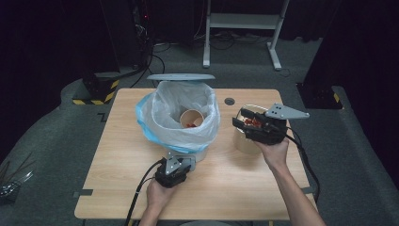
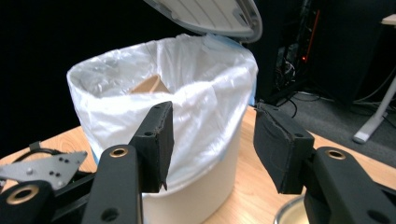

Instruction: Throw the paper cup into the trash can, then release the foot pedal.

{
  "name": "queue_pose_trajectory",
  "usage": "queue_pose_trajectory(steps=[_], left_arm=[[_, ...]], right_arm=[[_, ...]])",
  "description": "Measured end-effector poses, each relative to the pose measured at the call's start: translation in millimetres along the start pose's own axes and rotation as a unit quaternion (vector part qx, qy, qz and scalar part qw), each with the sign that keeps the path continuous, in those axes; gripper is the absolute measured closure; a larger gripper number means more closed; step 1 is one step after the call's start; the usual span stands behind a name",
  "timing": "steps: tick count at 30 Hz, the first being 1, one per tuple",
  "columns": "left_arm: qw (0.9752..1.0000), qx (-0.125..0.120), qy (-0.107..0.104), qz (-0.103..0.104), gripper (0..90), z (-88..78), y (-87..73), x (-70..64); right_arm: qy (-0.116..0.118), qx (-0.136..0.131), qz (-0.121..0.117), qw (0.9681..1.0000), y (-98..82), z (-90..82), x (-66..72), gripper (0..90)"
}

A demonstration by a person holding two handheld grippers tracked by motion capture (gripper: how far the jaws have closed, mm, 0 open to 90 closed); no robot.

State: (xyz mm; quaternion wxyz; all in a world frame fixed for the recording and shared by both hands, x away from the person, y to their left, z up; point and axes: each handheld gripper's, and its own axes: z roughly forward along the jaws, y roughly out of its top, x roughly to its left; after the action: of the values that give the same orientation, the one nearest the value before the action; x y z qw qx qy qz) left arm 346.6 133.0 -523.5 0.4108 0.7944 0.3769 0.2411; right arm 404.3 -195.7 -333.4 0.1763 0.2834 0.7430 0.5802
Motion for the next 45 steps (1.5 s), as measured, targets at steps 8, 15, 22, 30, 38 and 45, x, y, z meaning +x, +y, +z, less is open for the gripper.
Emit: queue_pose_trajectory(steps=[8, 15, 22, 30, 38, 45], left_arm=[[1.0, 0.001, -0.001, -0.005, 52.2, 0.0, -0.1, 0.1], [1.0, 0.001, 0.0, -0.005, 51.8, 0.2, -0.1, 0.0], [1.0, 0.001, 0.0, -0.005, 51.6, 0.3, -0.2, -0.2], [1.0, 0.001, 0.001, -0.006, 51.4, 0.2, -0.2, -0.2], [1.0, 0.001, 0.001, -0.005, 51.3, 0.2, -0.1, -0.1], [1.0, 0.002, 0.001, -0.004, 51.3, 0.0, -0.1, 0.3]], right_arm=[[-0.024, 0.006, 0.006, 0.9997, -22.5, -16.3, -5.9, 49.0], [-0.031, 0.01, 0.053, 0.9981, -51.3, -29.4, -16.6, 48.5], [-0.059, 0.025, 0.074, 0.9952, -85.1, -38.7, -24.2, 47.5], [-0.083, 0.031, 0.097, 0.9914, -115.5, -50.3, -30.5, 46.4], [-0.105, 0.049, 0.101, 0.9881, -136.5, -55.8, -33.1, 45.6], [-0.128, 0.093, 0.088, 0.9835, -157.3, -50.8, -32.4, 44.8]])
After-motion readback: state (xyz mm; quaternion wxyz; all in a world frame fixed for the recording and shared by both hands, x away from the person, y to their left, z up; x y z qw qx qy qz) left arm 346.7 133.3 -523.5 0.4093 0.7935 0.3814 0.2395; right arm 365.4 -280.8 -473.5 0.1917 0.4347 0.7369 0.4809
